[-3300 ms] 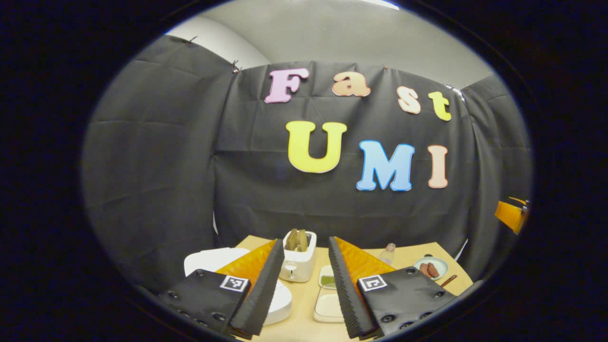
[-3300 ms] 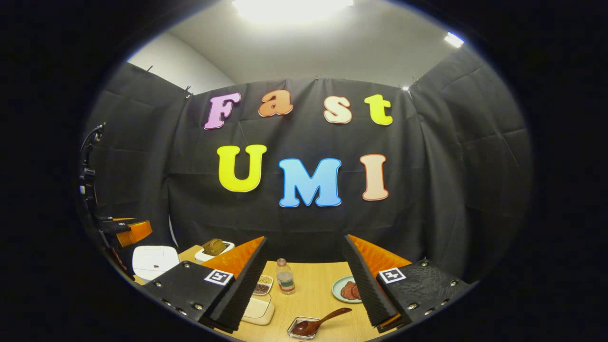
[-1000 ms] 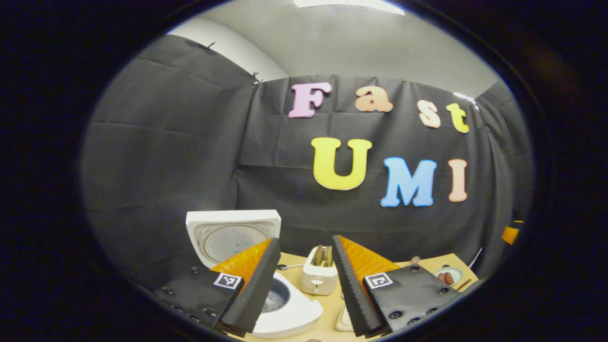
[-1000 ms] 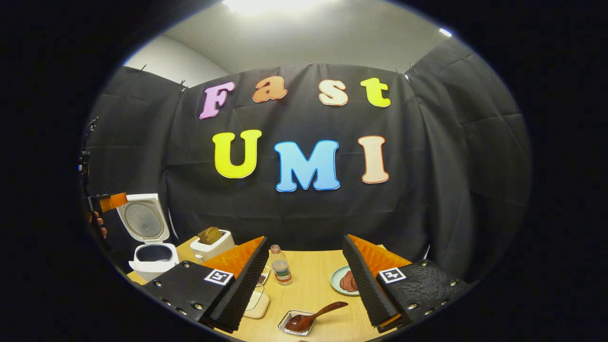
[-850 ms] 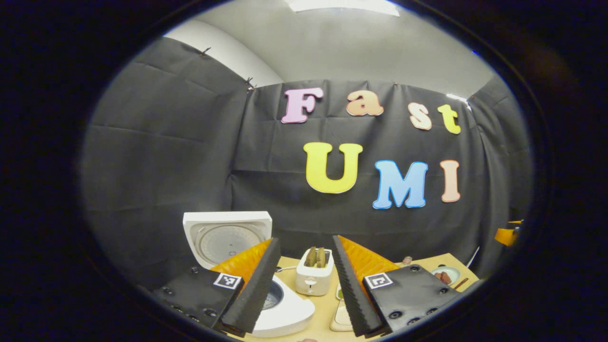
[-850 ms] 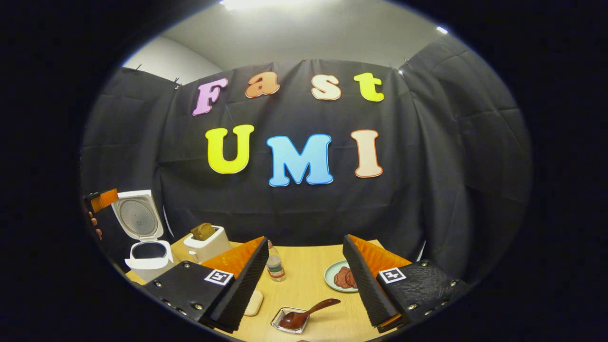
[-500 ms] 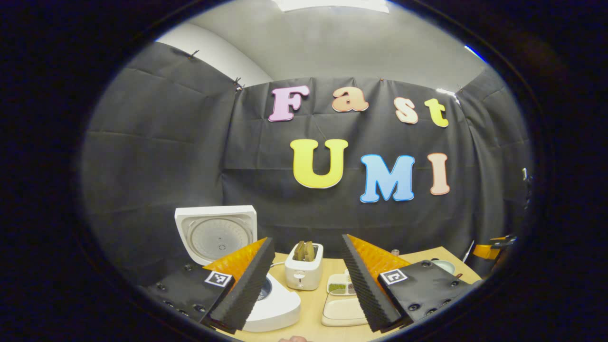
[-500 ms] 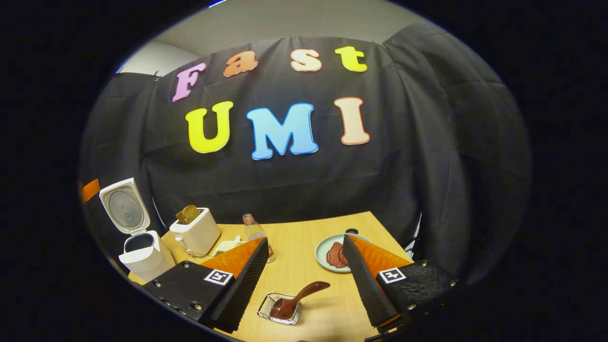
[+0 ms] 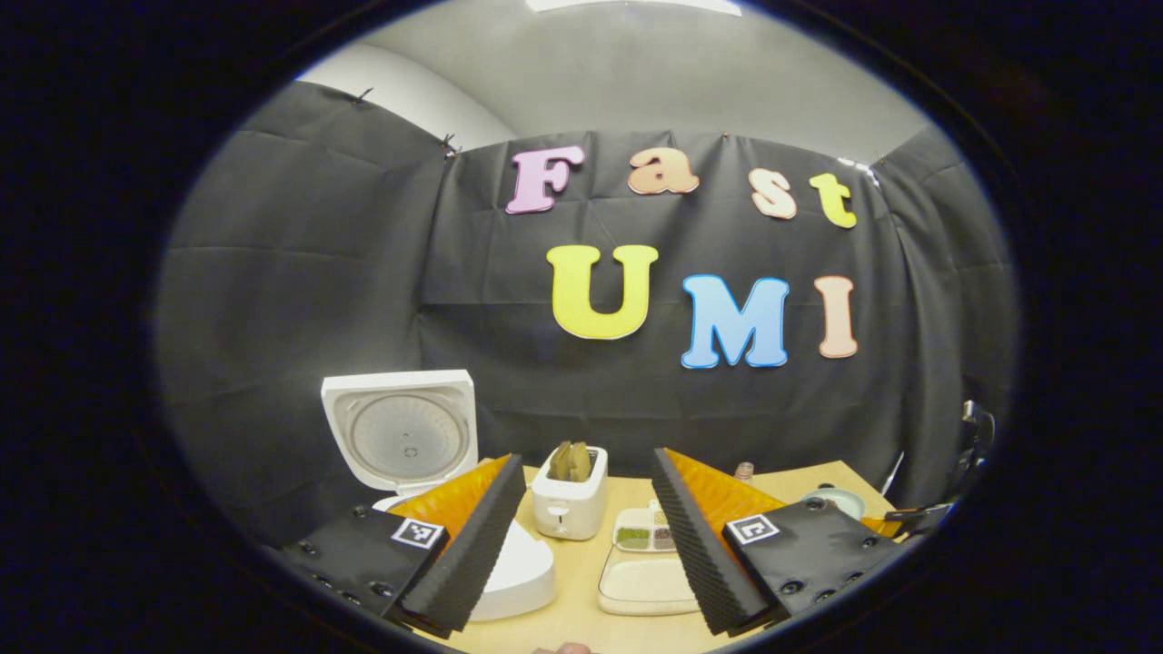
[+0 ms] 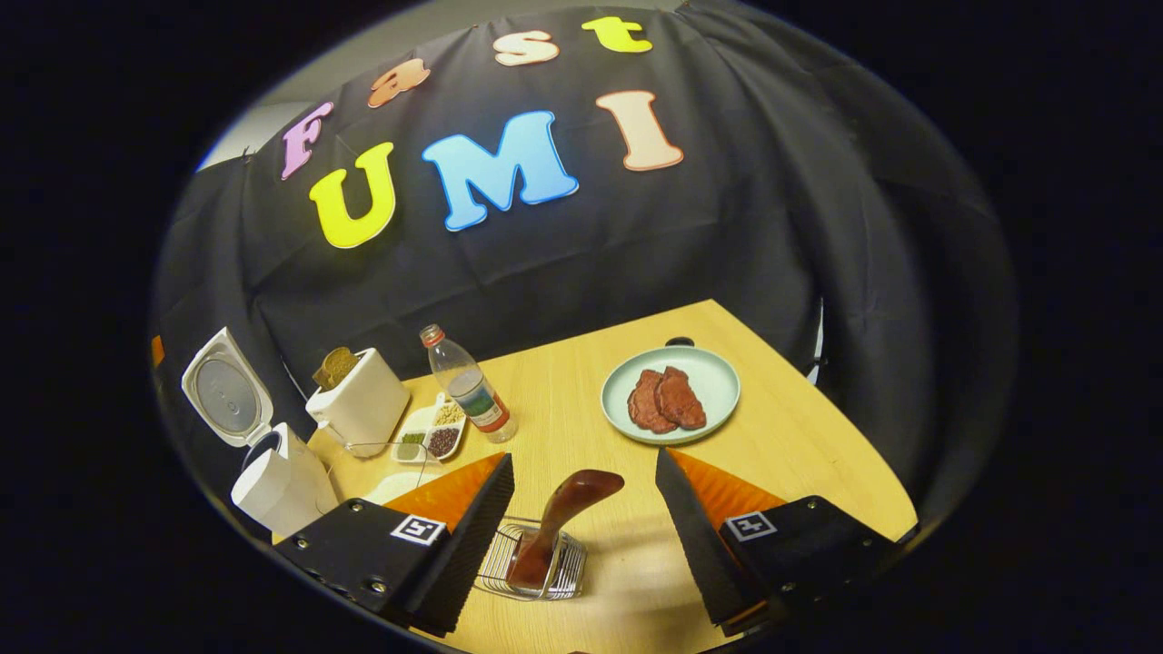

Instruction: Close the left gripper, press the button to open the rice cooker; take a wooden spoon from the chopstick holder with the right hand, scoop a spoonful of rice and pour it into the rice cooker, then put the wooden spoon back into the chopstick holder.

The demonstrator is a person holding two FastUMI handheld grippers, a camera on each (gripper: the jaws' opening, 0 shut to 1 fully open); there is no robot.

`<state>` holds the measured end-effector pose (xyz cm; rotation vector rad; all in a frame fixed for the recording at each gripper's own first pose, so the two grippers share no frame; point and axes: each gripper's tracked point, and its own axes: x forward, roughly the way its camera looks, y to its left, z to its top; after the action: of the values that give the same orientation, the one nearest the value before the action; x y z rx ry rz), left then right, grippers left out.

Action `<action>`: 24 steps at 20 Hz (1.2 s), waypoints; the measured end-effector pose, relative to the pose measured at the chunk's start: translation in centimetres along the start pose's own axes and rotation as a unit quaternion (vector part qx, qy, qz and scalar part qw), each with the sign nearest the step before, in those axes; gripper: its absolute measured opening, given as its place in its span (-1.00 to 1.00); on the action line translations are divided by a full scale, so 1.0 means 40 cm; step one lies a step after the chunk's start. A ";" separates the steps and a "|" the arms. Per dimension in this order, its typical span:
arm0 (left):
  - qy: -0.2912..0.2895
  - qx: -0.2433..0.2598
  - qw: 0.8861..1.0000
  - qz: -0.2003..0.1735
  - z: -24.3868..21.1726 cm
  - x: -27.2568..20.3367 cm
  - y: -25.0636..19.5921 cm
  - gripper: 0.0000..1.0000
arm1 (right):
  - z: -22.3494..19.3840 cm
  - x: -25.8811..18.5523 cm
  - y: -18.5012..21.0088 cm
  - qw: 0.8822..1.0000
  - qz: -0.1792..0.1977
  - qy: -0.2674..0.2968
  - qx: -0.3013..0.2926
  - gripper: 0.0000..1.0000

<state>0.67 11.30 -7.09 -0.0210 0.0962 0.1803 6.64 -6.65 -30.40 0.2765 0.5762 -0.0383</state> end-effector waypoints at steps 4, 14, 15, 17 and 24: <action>0.020 0.003 1.000 0.004 -0.027 0.013 -0.023 0.93 | -0.029 0.058 0.005 0.999 0.007 0.019 0.032 0.92; 0.032 0.005 0.999 -0.010 -0.039 0.039 0.025 0.90 | -0.069 0.085 0.076 0.998 0.033 0.018 0.054 -0.52; 0.030 0.009 0.999 -0.016 -0.035 0.046 0.037 0.90 | -0.065 0.079 0.092 0.998 0.029 0.021 0.046 -0.71; 0.026 0.009 0.999 -0.029 -0.036 0.057 0.056 0.90 | -0.043 0.050 0.116 0.999 0.017 0.001 0.034 -0.86; 0.006 -0.011 0.998 -0.058 -0.042 0.074 0.119 0.94 | 0.096 -0.065 0.199 0.998 0.008 -0.062 -0.016 -0.86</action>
<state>2.56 16.46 -9.09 -0.0498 0.1054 0.0662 7.41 -0.14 -23.95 0.2457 0.4499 -0.0300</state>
